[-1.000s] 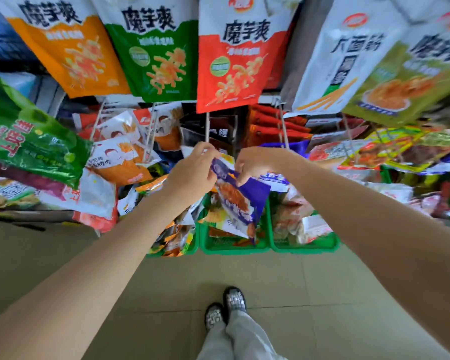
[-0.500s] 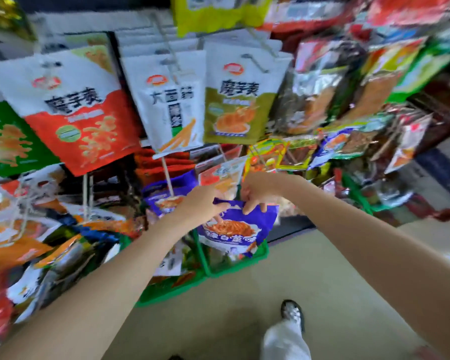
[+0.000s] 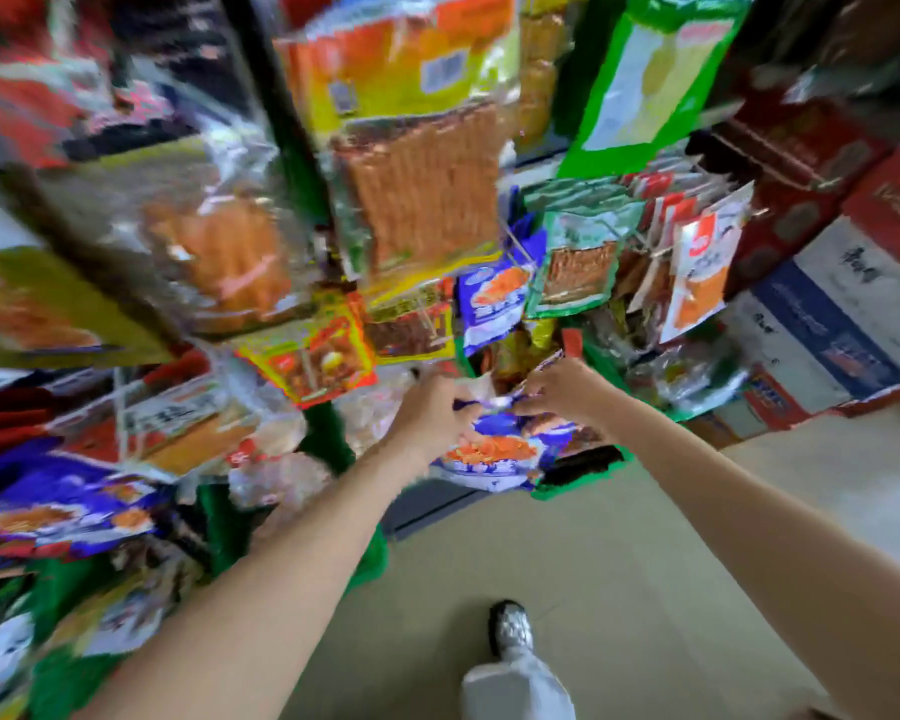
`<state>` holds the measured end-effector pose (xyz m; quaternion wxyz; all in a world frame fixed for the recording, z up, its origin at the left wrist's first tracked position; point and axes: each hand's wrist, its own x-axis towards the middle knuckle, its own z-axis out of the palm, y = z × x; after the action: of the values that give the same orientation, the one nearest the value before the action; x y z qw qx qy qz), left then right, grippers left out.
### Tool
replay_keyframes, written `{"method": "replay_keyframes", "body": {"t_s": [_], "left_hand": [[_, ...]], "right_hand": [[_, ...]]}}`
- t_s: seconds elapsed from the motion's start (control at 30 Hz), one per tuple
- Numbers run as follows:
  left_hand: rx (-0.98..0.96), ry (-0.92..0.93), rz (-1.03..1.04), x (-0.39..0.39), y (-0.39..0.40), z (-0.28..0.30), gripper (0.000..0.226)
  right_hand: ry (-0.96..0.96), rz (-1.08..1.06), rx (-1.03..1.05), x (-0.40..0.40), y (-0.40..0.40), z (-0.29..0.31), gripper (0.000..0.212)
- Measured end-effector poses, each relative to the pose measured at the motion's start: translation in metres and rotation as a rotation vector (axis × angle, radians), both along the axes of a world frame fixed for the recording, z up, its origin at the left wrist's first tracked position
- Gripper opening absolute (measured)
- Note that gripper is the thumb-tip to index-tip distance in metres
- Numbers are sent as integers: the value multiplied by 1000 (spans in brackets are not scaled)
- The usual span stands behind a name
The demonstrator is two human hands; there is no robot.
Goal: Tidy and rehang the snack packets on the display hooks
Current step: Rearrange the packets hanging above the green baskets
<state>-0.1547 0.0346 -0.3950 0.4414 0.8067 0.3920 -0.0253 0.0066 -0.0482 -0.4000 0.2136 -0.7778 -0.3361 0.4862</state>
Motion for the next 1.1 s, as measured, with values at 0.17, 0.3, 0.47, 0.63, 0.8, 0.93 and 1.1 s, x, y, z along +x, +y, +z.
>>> {"method": "replay_keyframes", "body": {"t_s": [0.17,0.3,0.47,0.63,0.8,0.93,1.1], "left_hand": [[-72,-29,145,99,6,-26,17],[-53,-25,228,138,24,-42,18],[13,-6,290,162,51,-50,21],[119,38,276,183,70,-45,24],[191,92,237,191,76,-58,24],[273,43,277,187,74,-61,35],[358,43,108,166,58,-57,56]], "right_hand": [[-78,-162,100,86,-4,-28,20],[-196,-169,179,118,23,-45,11],[-332,-56,217,138,55,-46,20],[-370,-83,260,150,78,-45,24],[-381,-67,223,158,87,-53,21],[-369,-83,253,161,94,-57,24],[-95,-181,280,154,97,-54,52]]}}
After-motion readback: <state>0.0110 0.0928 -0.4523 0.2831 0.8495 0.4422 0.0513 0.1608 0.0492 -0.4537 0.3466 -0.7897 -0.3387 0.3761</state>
